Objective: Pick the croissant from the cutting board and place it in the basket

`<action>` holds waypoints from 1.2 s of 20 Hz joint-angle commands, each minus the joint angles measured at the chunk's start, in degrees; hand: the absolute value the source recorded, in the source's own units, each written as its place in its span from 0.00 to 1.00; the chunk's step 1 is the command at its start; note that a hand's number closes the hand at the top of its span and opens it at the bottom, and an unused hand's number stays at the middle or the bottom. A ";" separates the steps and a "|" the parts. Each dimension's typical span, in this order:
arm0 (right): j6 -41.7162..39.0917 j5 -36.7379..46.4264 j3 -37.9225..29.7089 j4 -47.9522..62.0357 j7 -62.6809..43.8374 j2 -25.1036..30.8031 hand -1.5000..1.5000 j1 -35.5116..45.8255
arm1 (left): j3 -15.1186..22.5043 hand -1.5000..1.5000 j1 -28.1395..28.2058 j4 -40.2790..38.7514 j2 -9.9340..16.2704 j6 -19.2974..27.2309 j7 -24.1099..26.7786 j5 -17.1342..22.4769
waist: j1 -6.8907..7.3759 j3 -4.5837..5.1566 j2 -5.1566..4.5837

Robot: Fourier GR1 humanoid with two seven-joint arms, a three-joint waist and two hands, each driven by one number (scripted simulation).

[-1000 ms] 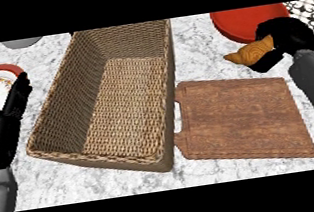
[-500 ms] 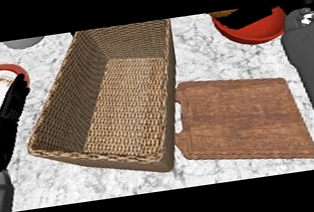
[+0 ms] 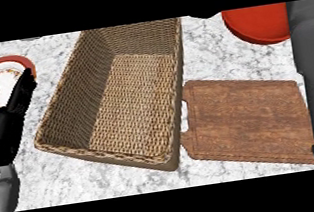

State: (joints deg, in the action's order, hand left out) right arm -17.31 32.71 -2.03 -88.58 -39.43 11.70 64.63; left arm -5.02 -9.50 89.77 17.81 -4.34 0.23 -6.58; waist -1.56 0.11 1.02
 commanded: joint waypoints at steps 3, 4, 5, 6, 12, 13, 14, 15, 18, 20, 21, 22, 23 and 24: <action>-2.94 -1.13 3.41 -1.36 -14.82 -7.66 1.00 8.97 | 0.94 0.50 -0.51 0.07 -1.19 0.64 1.40 -1.36 | 1.65 -0.04 -0.74; -3.59 -1.07 2.11 1.97 -14.64 -6.16 1.00 11.19 | -0.59 0.50 -1.07 -0.05 0.27 -1.49 0.21 0.67 | 1.87 -0.05 -0.85; -1.91 0.12 4.07 3.04 -15.63 -8.96 1.00 11.57 | 1.20 0.50 -2.49 1.16 -1.24 -0.18 -2.91 -0.59 | 1.94 -0.06 -0.86; -2.19 -0.02 2.70 5.40 -18.81 -9.31 1.00 15.28 | -0.40 0.50 -1.05 -0.23 0.18 -2.21 0.94 1.06 | 2.12 -0.02 -0.87; -0.17 -2.33 4.05 15.65 -19.42 -11.59 1.00 19.36 | 0.77 0.50 -3.50 0.33 -1.19 -0.75 -1.49 -0.73 | 2.25 -0.04 -1.01; 0.22 -2.38 3.28 18.35 -19.71 -11.61 1.00 20.49 | 0.66 0.50 -2.47 0.55 -1.24 -0.87 -0.33 -0.61 | 2.45 -0.03 -1.04; 1.20 -3.96 7.59 19.29 -20.00 -11.63 1.00 19.48 | 1.91 0.50 -3.29 2.73 -1.91 -0.58 -3.58 -1.00 | 2.83 -0.03 -0.99; -1.43 -2.83 5.29 18.25 -19.91 -11.64 1.00 18.01 | 1.14 0.50 -1.15 1.20 -1.71 -0.96 -1.07 -0.76 | 2.15 -0.05 -0.95; 1.33 -6.79 7.21 24.56 -23.16 -11.67 1.00 21.42 | 1.92 0.50 -1.71 0.79 -2.38 -0.33 -0.32 -1.80 | 2.88 -0.01 -1.03; -2.12 -5.36 6.09 25.55 -23.80 -11.68 1.00 22.93 | 1.52 0.50 0.27 2.83 -2.06 -0.92 -0.56 -1.15 | 2.60 -0.04 -0.87; -0.72 -3.71 11.82 25.51 -22.67 -11.68 1.00 17.91 | 1.12 0.50 -2.66 0.39 -2.20 -0.75 -1.53 -0.93 | 2.13 -0.03 -1.00; -4.27 -2.80 11.14 26.71 -24.00 -11.68 1.00 20.57 | 1.27 0.50 -4.04 1.65 -1.67 -0.53 -4.02 -1.52 | 1.86 -0.05 -0.85; -5.39 -2.19 11.10 28.48 -21.86 -10.06 1.00 21.38 | 0.47 0.50 -2.84 1.92 -1.35 -1.28 -3.33 -0.42 | 2.21 -0.04 -0.93; -7.83 -2.96 10.82 27.71 -23.01 -8.92 1.00 22.05 | -0.37 0.50 -0.19 0.71 -0.99 -1.51 0.17 -0.26 | 2.01 -0.02 -0.82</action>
State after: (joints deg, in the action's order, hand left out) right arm -18.01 29.11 7.39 -63.43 -57.10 1.13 84.65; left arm -4.25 -11.39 90.88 16.23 -5.27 -1.21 -7.50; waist 0.66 0.08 0.10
